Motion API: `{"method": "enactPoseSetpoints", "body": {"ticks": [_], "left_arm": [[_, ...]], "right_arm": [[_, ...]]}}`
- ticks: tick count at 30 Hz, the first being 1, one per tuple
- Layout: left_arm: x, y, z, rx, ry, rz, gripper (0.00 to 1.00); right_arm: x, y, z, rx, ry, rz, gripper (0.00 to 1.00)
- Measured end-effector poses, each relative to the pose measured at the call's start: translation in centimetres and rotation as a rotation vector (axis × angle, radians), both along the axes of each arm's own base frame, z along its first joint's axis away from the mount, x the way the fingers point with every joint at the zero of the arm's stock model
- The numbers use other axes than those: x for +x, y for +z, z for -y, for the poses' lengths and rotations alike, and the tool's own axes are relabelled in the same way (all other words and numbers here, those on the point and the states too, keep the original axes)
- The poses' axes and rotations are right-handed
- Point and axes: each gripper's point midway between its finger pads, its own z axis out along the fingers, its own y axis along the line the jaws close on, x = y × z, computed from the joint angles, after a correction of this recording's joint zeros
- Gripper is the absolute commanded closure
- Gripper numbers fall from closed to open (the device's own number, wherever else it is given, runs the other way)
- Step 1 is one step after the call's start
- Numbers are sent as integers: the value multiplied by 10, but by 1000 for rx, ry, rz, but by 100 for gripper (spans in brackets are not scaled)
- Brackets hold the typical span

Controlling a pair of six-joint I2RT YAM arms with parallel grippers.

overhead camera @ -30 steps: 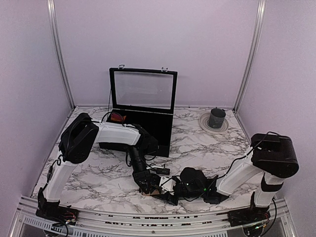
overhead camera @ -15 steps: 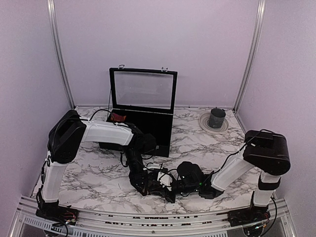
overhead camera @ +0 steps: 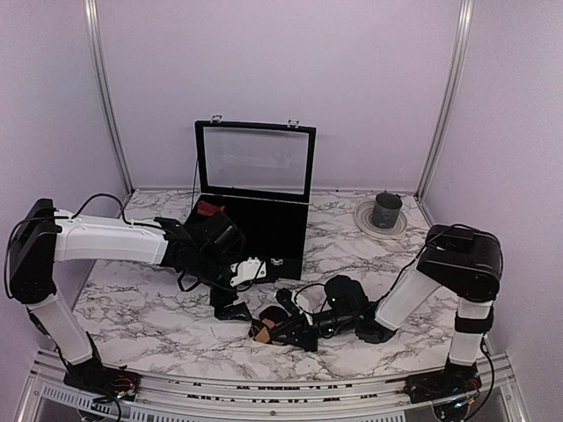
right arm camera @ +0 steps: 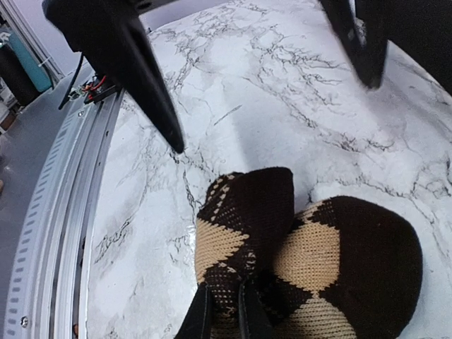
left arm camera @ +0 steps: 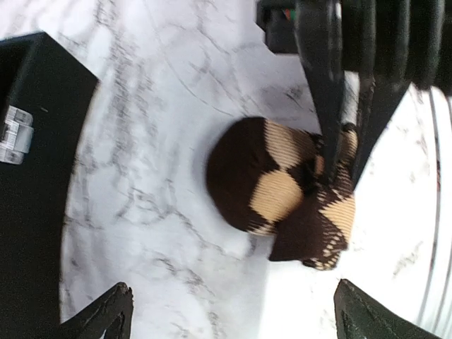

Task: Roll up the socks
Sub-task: Roll the sock at the center of the board.

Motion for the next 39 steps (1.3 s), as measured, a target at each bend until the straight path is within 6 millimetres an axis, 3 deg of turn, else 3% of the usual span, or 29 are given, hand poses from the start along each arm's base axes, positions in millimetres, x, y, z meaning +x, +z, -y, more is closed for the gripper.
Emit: {"method": "enactPoseSetpoints", "body": {"ticks": [2,6,8,10,11,15,18,23,28,32,39], "left_arm": [[19,8,7,-15,26,65,0],[48,-2,5,-4,84,148,0],[49,-1,-5,-13,98,201,1],[48,3,-14,-16,114,240,19],[50,6,-13,-16,116,249,23],[60,12,4,-35,59,272,22],[39,2,2,-42,-19,248,22],[-31,-3,11,-85,-277,163,27],[-67,-1,23,-108,-426,152,36],[-77,-11,32,-77,-488,147,43],[-65,-35,38,3,-468,166,47]], "right_arm": [[1,0,3,15,8,-45,100],[1,-1,6,26,17,-106,100],[0,-2,6,31,24,-133,100],[-2,-4,7,38,36,-160,100],[-1,-5,6,43,42,-174,100],[0,-5,7,56,48,-216,100],[3,-5,8,62,38,-238,100],[5,-6,8,58,27,-278,100],[7,-6,7,47,20,-328,100],[7,-7,7,43,19,-344,100],[8,-7,7,43,17,-345,100]]}}
